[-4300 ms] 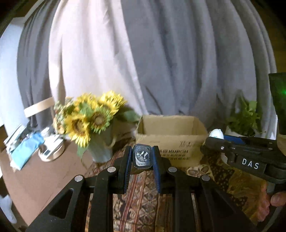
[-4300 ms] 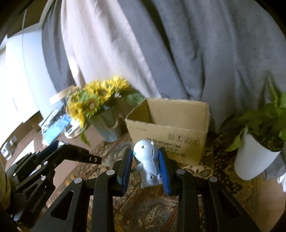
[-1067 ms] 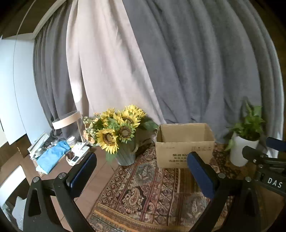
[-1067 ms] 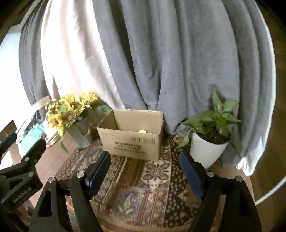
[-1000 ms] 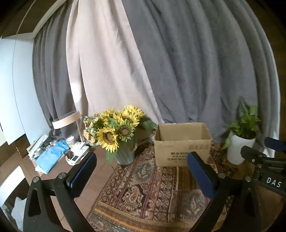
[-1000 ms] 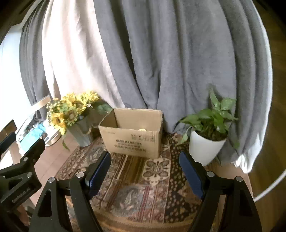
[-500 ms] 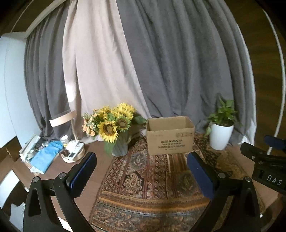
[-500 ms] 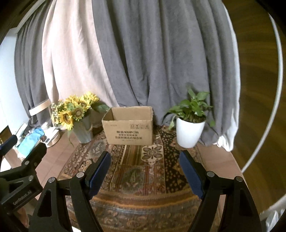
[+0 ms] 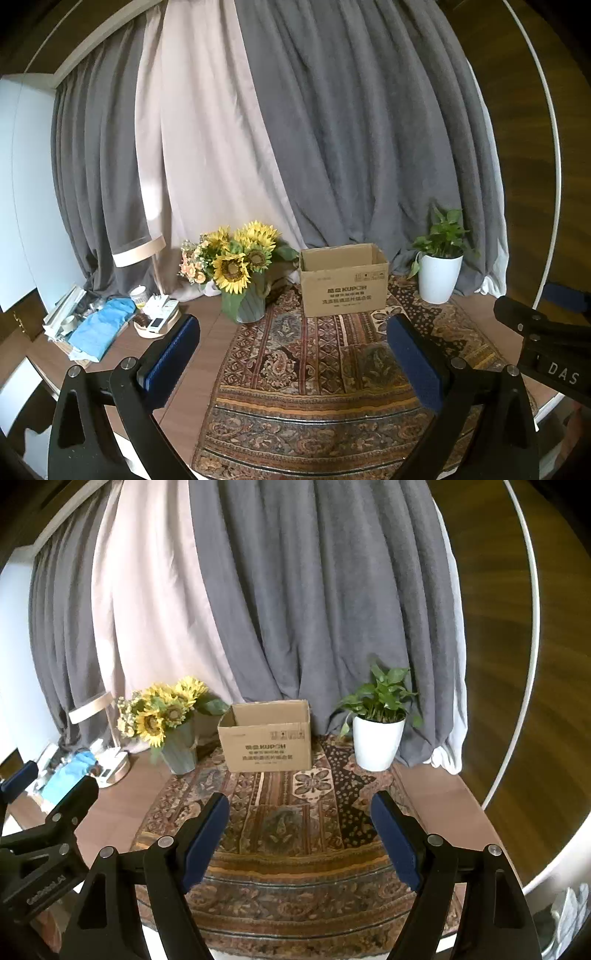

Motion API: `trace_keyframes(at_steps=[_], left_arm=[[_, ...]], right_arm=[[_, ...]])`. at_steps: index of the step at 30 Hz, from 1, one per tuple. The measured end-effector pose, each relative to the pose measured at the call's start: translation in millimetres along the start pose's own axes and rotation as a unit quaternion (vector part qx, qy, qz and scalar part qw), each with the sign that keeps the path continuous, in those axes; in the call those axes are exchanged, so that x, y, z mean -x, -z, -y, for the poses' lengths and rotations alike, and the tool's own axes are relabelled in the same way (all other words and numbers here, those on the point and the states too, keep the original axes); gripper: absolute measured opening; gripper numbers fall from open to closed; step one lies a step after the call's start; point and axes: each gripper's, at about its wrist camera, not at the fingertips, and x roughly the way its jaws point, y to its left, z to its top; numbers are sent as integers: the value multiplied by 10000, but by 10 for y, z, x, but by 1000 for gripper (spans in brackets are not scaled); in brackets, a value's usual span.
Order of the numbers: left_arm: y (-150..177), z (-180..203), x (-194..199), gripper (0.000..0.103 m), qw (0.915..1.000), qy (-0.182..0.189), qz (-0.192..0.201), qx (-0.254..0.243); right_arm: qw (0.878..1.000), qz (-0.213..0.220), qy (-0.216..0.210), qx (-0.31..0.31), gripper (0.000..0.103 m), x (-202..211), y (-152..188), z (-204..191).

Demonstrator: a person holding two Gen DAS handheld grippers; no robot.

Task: Organize rigid objects

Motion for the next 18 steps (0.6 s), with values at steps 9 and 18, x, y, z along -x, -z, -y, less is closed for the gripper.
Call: trace_keyframes(at_steps=[9, 18], left_arm=[[112, 155, 386, 103, 9998, -178, -9, 82], [242, 233, 799, 103, 9997, -125, 79, 168]], right_arm=[[10000, 52, -20, 38, 80, 331, 153, 142], [9998, 182, -11, 118, 83, 749, 340, 268]])
